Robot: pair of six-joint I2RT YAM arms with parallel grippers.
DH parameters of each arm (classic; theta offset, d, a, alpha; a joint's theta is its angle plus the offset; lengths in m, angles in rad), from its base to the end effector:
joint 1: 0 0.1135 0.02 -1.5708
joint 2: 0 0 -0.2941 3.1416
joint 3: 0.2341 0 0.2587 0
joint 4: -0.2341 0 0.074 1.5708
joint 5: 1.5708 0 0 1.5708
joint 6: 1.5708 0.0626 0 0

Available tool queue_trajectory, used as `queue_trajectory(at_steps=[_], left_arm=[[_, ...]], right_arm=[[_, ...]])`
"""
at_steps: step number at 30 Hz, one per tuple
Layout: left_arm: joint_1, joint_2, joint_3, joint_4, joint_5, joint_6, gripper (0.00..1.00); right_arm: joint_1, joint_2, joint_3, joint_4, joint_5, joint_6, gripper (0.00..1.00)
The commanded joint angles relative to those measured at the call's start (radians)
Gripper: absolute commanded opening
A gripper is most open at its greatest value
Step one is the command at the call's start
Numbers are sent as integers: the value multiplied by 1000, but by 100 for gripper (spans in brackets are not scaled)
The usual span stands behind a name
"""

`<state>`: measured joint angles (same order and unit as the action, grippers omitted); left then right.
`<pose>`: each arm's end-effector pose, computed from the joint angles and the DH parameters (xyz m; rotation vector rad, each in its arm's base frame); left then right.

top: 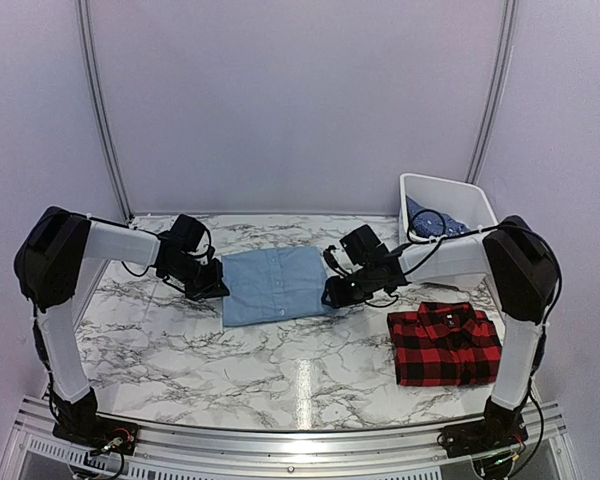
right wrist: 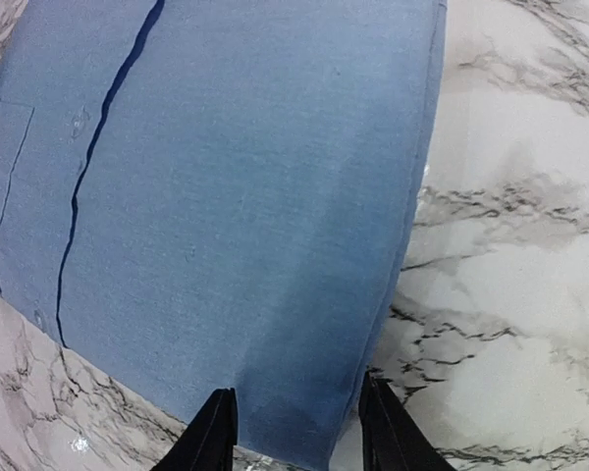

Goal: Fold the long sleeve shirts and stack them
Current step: Move the square-folded shirt to the center of the board, then pick up the square-folded shirt from the center of the board.

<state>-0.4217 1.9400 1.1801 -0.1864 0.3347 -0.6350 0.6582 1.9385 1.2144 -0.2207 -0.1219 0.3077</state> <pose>0.3818 -0.1938 0.1499 -0.1383 2.6494 -0.8176 0.3385 0.2713 0.1559 -0.5023 2.5433 0.5296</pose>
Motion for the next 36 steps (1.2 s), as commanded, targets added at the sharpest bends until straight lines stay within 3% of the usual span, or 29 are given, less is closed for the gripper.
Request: queue_trajectory(at_steps=[1, 7, 12, 23, 36], left_arm=[[39, -102, -53, -88, 25, 66, 0], [139, -175, -85, -238, -45, 165, 0], [199, -186, -45, -291, -29, 218, 0], [223, -162, 38, -348, -11, 267, 0], [235, -232, 114, -403, 6, 277, 0]], right_arm=[[98, -44, -42, 14, -31, 54, 39], [161, -84, -71, 63, -86, 126, 38], [160, -63, 19, 50, -70, 122, 38], [148, 218, 338, 35, -9, 143, 21], [143, 322, 414, 11, 28, 147, 16]])
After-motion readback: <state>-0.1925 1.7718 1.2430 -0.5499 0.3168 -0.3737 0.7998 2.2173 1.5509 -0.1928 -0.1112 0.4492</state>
